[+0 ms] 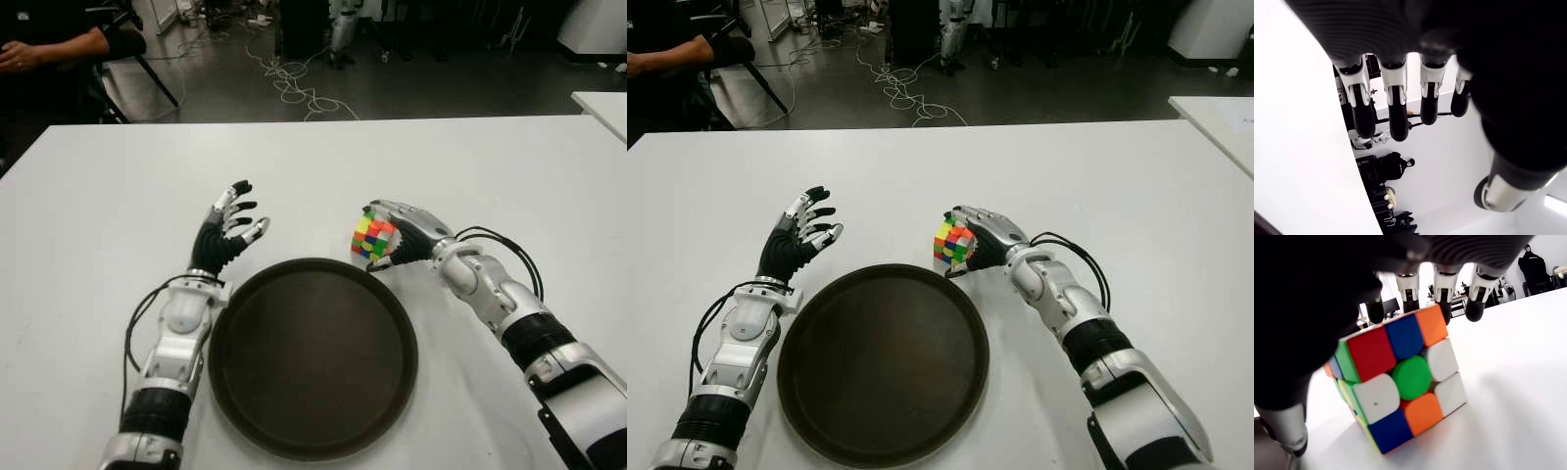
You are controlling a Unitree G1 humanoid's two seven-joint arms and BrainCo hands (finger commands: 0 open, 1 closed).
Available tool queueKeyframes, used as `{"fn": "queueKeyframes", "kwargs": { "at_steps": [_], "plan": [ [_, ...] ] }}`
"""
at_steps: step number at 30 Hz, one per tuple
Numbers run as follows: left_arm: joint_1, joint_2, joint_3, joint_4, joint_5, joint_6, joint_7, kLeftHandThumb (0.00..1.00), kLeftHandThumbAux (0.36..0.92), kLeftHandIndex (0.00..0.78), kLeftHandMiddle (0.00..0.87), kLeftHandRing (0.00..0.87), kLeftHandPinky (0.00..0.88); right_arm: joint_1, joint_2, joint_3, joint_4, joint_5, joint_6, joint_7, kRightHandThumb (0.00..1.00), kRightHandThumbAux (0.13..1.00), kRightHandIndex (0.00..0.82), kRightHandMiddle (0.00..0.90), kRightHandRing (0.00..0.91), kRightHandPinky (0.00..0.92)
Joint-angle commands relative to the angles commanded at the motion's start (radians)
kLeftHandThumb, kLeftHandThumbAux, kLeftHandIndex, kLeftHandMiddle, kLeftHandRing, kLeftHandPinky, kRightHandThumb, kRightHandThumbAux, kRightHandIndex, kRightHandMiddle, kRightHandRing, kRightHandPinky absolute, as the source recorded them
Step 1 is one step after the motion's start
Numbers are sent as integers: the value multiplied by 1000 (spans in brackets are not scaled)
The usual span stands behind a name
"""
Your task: Pick up the Rubik's Cube and put it in the plate
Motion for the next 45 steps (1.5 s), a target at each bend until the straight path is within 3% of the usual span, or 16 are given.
{"fn": "queueKeyframes", "kwargs": {
  "at_steps": [28,45],
  "plan": [
    [-18,7,1,48,7,-42,2,164,678,118,149,187,245,-8,13,-4,27,24,-5,-23,0,662,52,68,118,170],
    [-16,6,1,37,2,-32,-3,150,684,113,143,186,243,-24,26,-12,109,56,-146,-69,0,677,78,106,133,154]
  ]
}}
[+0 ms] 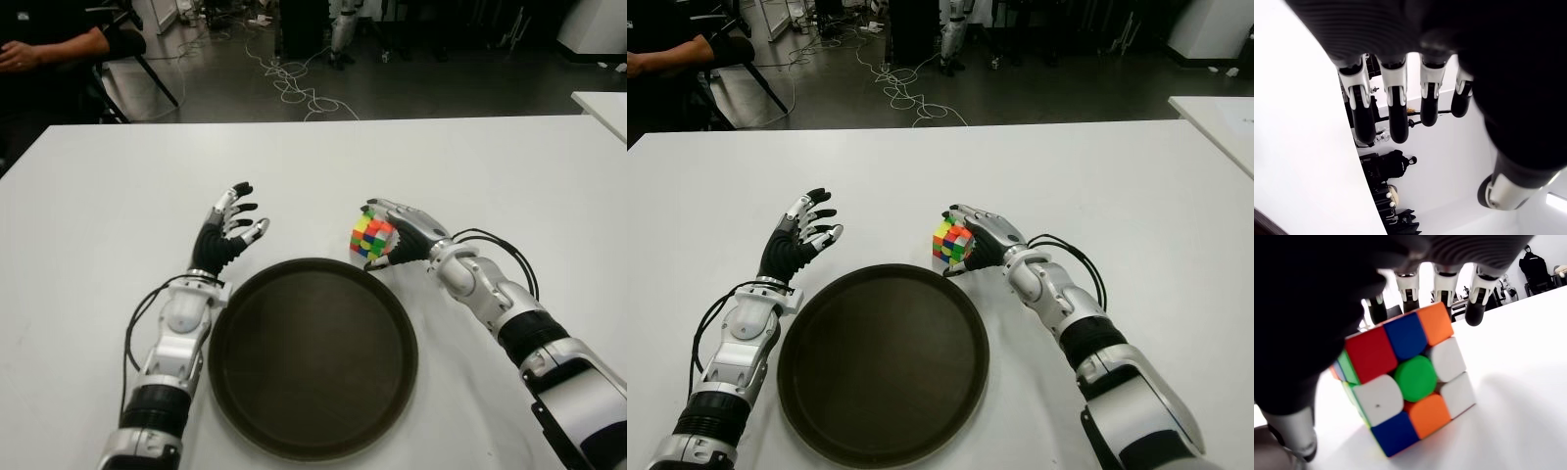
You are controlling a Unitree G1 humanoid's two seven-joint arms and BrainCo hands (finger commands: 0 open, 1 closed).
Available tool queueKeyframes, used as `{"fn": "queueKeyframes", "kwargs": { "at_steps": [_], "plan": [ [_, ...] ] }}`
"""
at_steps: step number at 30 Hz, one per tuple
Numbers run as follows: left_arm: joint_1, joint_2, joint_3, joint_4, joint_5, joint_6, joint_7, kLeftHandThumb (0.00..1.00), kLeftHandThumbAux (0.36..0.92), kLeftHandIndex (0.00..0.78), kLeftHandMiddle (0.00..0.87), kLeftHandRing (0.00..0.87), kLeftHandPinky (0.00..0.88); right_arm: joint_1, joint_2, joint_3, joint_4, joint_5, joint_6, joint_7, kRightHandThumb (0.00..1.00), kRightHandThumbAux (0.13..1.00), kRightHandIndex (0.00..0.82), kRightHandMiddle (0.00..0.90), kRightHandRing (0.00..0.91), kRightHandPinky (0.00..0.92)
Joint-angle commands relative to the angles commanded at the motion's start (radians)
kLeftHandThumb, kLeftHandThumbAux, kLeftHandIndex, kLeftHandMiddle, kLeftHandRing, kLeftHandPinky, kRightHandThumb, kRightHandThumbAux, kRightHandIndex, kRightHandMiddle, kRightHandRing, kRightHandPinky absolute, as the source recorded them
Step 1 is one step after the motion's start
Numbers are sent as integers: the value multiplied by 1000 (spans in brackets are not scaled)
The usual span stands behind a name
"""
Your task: Pick up the Rubik's Cube and put it in the plate
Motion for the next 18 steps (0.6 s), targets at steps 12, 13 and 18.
{"fn": "queueKeyframes", "kwargs": {
  "at_steps": [12,13,18],
  "plan": [
    [-1,2,-1,1,5,0,0,163,692,113,149,188,243,-17,13,18,55,-20,-35,-41,0,697,82,111,142,166],
    [-1,3,-2,2,5,0,0,162,691,112,149,187,242,-18,14,19,60,-21,-36,-45,0,698,82,113,146,173],
    [-1,4,-3,4,7,-3,-2,156,686,107,147,184,241,-22,19,20,75,-16,-44,-59,0,701,83,119,158,195]
  ]
}}
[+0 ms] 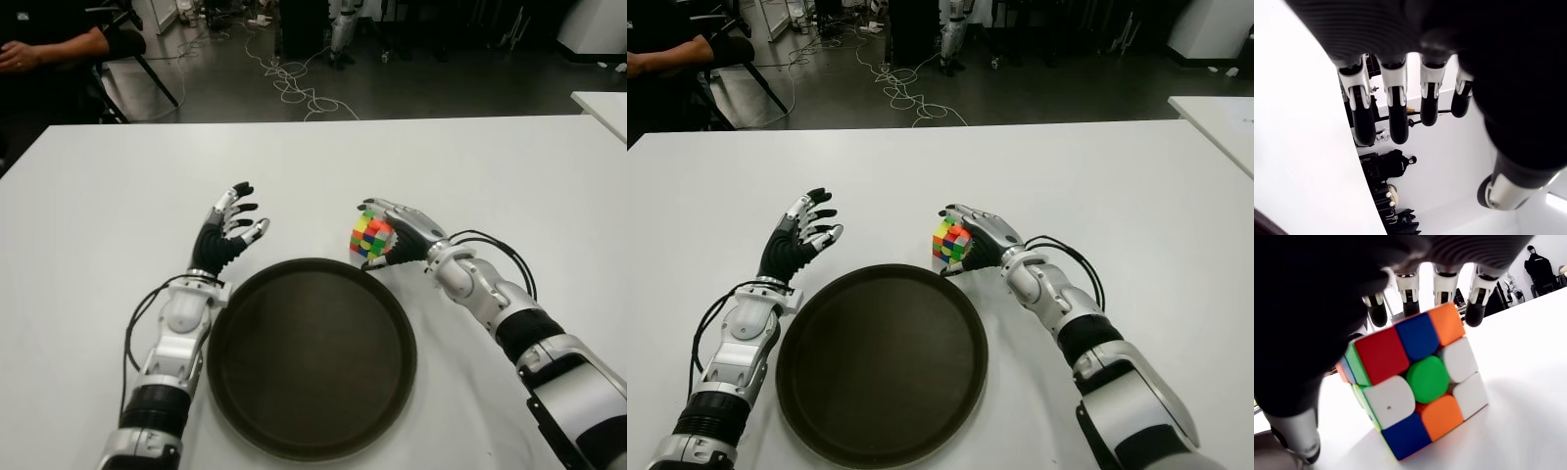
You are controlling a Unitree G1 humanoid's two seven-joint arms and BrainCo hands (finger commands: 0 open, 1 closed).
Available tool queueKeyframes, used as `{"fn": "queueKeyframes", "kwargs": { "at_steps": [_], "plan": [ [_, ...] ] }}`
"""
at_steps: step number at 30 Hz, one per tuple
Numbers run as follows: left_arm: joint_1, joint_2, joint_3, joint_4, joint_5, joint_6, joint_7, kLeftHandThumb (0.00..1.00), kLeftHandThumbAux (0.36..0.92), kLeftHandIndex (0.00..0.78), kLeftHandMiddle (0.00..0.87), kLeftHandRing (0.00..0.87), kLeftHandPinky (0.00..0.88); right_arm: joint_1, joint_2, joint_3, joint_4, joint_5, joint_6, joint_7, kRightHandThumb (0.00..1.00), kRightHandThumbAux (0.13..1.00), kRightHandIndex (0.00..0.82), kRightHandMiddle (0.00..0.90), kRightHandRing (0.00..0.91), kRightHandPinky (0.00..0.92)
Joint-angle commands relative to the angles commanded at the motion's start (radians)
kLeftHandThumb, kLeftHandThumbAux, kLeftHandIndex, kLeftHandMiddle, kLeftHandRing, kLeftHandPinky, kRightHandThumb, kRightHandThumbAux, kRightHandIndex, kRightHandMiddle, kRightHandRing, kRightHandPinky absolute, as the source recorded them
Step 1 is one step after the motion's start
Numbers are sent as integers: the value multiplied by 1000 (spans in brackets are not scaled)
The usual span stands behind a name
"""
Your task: Pick up the Rubik's Cube and put it in the plate
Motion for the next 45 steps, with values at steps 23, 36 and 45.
{"fn": "queueKeyframes", "kwargs": {
  "at_steps": [23,36,45],
  "plan": [
    [2,-4,1,-5,-7,7,-1,175,689,125,155,197,255,-12,12,12,57,0,-39,-57,0,682,99,139,183,223],
    [7,-4,1,-18,-11,7,-6,158,697,122,153,191,249,-19,22,11,72,4,-26,-59,0,703,98,135,179,221],
    [10,-2,0,-28,-10,16,-9,158,695,125,158,199,257,-25,26,6,81,6,-11,-61,0,708,114,155,185,205]
  ]
}}
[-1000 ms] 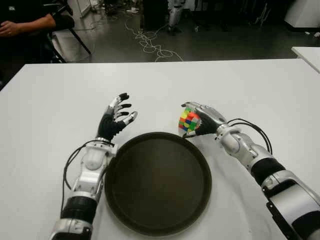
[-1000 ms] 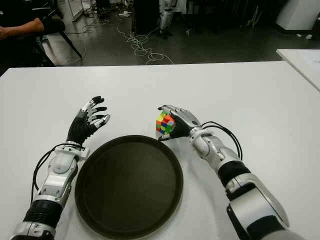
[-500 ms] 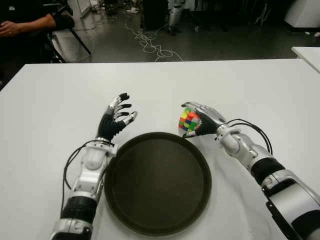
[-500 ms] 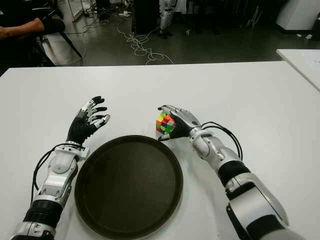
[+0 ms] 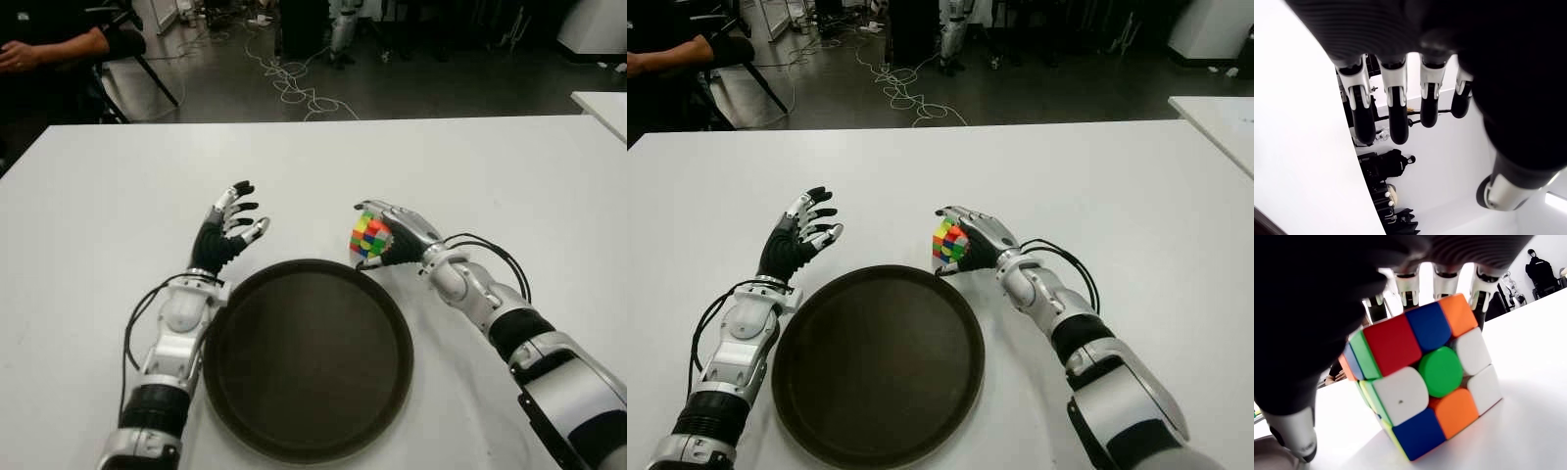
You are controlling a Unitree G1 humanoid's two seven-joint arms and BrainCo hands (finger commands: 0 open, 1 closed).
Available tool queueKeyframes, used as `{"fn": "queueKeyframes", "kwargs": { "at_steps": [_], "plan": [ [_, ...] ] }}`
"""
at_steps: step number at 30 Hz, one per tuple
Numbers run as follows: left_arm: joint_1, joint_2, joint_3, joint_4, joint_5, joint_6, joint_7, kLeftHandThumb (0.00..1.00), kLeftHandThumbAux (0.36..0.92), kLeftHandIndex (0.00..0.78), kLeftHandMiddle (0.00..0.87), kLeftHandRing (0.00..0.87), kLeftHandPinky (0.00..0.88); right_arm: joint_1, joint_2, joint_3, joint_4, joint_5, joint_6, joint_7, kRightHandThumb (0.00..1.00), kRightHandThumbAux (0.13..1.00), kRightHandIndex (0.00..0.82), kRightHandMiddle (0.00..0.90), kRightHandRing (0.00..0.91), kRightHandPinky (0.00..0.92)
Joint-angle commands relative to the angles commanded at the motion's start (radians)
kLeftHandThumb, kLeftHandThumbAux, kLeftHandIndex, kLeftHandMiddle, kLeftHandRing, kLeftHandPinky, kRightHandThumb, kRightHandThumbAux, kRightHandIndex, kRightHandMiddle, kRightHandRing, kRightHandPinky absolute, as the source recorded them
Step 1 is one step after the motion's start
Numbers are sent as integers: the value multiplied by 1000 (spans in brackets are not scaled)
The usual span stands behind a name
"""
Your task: Pick up the Rubik's Cube and put it in the plate
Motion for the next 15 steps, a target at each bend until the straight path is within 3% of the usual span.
{"fn": "queueKeyframes", "kwargs": {
  "at_steps": [15],
  "plan": [
    [1,-3,2,-3,-7,-5,-5,144,715,125,144,179,237,-12,13,-15,32,22,4,1,0,738,125,167,208,242]
  ]
}}
